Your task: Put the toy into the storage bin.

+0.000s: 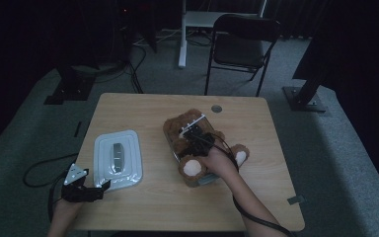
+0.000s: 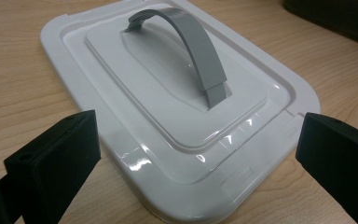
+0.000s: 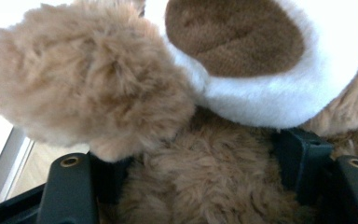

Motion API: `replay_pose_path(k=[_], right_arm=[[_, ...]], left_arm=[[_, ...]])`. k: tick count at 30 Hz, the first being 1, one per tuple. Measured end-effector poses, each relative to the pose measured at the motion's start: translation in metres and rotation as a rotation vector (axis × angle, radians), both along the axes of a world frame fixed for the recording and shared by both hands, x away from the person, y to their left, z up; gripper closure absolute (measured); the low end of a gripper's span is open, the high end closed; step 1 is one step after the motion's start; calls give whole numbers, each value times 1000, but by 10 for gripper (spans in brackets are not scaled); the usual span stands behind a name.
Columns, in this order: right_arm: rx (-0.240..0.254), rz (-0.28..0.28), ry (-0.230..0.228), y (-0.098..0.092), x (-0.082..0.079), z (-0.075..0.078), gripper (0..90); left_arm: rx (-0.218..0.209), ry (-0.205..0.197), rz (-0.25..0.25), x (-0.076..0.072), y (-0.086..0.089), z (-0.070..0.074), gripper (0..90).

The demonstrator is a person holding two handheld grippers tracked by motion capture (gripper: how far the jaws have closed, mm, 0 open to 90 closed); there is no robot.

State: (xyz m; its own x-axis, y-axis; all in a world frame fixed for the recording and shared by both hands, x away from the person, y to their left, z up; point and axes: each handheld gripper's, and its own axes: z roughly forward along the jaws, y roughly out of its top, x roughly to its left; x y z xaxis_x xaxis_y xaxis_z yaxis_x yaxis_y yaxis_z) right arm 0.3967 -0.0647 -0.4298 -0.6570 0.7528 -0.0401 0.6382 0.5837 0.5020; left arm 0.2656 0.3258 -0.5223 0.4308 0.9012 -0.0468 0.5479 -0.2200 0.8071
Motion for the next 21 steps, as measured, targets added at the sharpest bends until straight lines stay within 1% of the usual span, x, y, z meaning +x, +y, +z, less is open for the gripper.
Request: replay_pose_path(k=[4,7,9,14,18,21], right_arm=[[52,-21,-7,-7,1,4,301],[82,-28,-16,-13,0,10,301],[101,-29,-26,-16,-3,15,301],[136,-9,-38,-20,-8,24,300],[189,-9,-61,-26,-14,37,300],[242,-11,-78,-33,-15,50,300]], left_arm=[[4,3,-1,0,1,-1,7],[4,4,-1,0,1,-1,7],[2,4,-1,1,1,-1,7],[3,1,-1,0,1,0,7],[3,1,0,0,1,0,7],[2,2,1,0,1,-1,7]])
